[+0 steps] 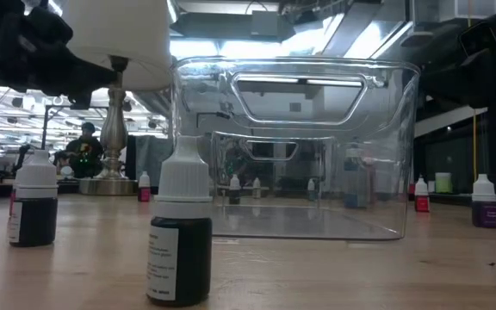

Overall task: Pick & Place food coloring
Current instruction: Put the small pink food coloring bottle into the transparent container

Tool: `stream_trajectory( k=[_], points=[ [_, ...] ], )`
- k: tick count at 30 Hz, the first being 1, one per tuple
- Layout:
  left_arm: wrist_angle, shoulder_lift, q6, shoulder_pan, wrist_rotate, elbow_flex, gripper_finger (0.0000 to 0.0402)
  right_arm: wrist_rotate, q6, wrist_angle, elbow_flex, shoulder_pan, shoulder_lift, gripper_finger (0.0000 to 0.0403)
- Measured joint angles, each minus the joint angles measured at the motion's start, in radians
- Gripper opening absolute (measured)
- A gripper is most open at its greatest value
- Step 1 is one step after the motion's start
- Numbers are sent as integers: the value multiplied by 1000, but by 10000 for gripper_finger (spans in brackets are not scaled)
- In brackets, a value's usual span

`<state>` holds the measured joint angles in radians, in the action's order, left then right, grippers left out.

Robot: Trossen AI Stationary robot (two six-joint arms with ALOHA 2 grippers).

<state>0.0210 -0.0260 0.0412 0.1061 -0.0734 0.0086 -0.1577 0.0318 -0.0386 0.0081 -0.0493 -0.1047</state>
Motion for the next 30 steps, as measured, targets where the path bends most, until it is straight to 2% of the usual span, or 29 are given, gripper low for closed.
stream_trajectory(
  k=[4, 30],
  points=[
    [12, 0, -70, 1, -65, 0, 8, 0, 0, 0, 0, 0, 0, 28],
    [12, 0, -54, 1, -48, 0, 9, 18, 27, 1, 0, 0, 0, 28]
  ],
)
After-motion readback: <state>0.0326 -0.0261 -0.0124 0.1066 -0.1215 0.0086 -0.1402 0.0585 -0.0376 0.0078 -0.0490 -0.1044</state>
